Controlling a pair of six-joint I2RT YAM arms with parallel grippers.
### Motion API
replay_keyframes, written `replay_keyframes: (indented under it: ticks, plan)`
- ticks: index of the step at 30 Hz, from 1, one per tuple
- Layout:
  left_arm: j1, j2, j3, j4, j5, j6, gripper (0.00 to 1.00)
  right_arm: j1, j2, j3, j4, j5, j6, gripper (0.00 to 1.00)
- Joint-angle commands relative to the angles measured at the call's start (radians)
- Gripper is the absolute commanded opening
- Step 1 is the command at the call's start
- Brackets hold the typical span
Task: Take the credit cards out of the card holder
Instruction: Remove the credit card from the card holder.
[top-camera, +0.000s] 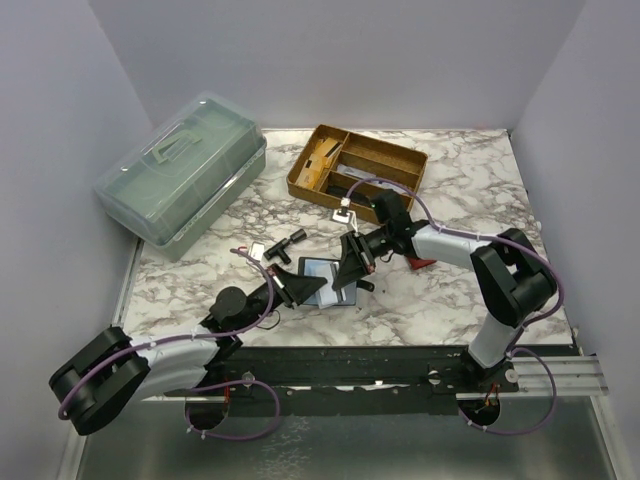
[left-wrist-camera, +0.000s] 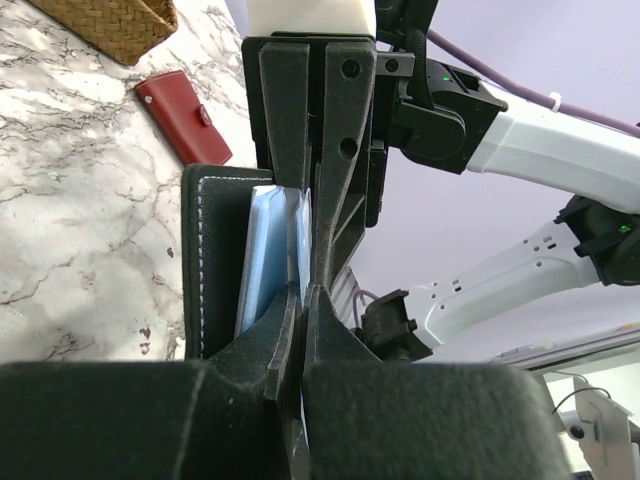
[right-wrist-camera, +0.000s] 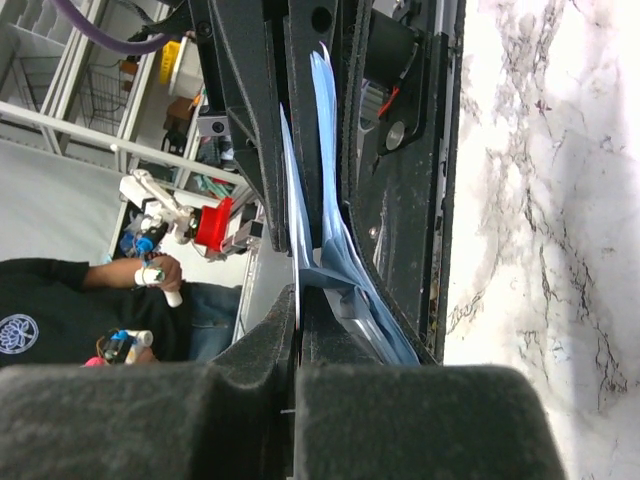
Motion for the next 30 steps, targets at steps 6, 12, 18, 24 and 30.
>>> replay_keyframes:
  ticks: [6, 12, 18, 24, 30]
  plan:
    - [0.059, -0.141, -0.076, 0.035, -0.039, -0.037, 0.00, -0.043, -0.022, -0.041, -0.011, -0.082, -0.011, 0.00]
    - [0.066, -0.185, -0.089, 0.012, -0.034, -0.046, 0.00, -0.043, -0.025, -0.046, -0.023, -0.085, -0.031, 0.00]
    - [0.077, -0.227, -0.092, -0.037, -0.038, -0.046, 0.00, -0.053, -0.041, -0.028, -0.136, -0.061, -0.138, 0.00]
    - [0.079, -0.263, -0.078, -0.210, -0.072, -0.073, 0.00, -0.091, -0.065, 0.119, -0.559, 0.055, -0.583, 0.00]
    - [0.081, -0.200, -0.034, -0.355, -0.120, -0.125, 0.00, -0.215, -0.062, 0.278, -0.723, 0.295, -0.723, 0.00]
